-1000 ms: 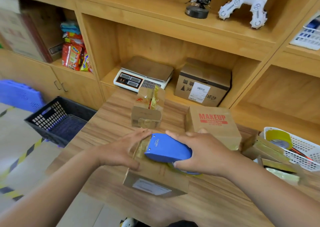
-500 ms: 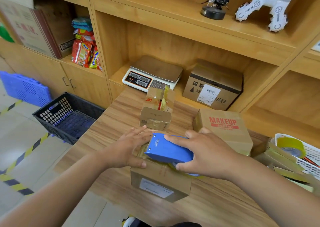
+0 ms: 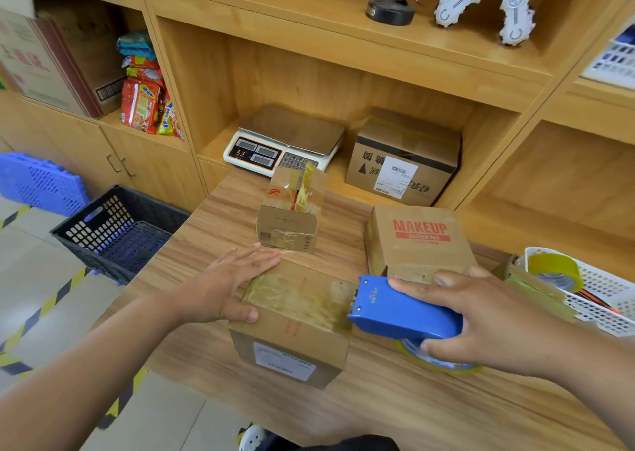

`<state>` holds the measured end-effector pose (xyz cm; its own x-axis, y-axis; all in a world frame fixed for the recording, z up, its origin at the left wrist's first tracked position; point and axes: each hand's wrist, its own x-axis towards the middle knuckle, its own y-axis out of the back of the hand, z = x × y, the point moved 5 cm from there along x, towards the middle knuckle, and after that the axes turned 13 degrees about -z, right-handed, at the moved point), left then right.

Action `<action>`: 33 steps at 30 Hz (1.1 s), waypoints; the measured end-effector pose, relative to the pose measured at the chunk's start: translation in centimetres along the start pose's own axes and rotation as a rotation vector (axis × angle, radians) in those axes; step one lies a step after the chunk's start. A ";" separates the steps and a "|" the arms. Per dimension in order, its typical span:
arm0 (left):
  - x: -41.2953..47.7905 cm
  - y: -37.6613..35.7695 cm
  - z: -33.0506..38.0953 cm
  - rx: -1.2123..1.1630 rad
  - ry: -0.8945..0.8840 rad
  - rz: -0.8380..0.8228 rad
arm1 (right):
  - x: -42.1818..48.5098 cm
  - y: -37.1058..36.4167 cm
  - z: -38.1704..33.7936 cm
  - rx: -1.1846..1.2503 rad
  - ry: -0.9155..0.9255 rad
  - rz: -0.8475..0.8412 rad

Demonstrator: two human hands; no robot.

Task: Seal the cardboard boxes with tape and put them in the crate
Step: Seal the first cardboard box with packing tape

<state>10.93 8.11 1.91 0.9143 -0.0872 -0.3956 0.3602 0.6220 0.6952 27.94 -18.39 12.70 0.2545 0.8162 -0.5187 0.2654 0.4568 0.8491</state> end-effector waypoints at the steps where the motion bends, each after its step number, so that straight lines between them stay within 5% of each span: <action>1: 0.0 0.0 0.1 0.000 0.004 -0.004 | -0.4 -0.3 0.3 -0.002 0.001 0.001; 19: 0.0 0.2 1.1 0.055 0.090 -0.065 | 0.9 -6.0 2.3 0.021 0.001 0.077; 25: 1.2 -0.6 3.6 0.365 0.182 0.116 | 2.0 -8.1 2.0 0.063 0.000 0.088; 33: 3.2 -2.7 4.0 0.496 0.194 0.246 | 2.1 -7.7 1.0 0.048 -0.064 0.141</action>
<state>13.66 3.03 1.17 0.9481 0.1869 -0.2573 0.2283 0.1630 0.9598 27.36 -20.53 4.94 0.3504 0.8463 -0.4011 0.2670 0.3203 0.9089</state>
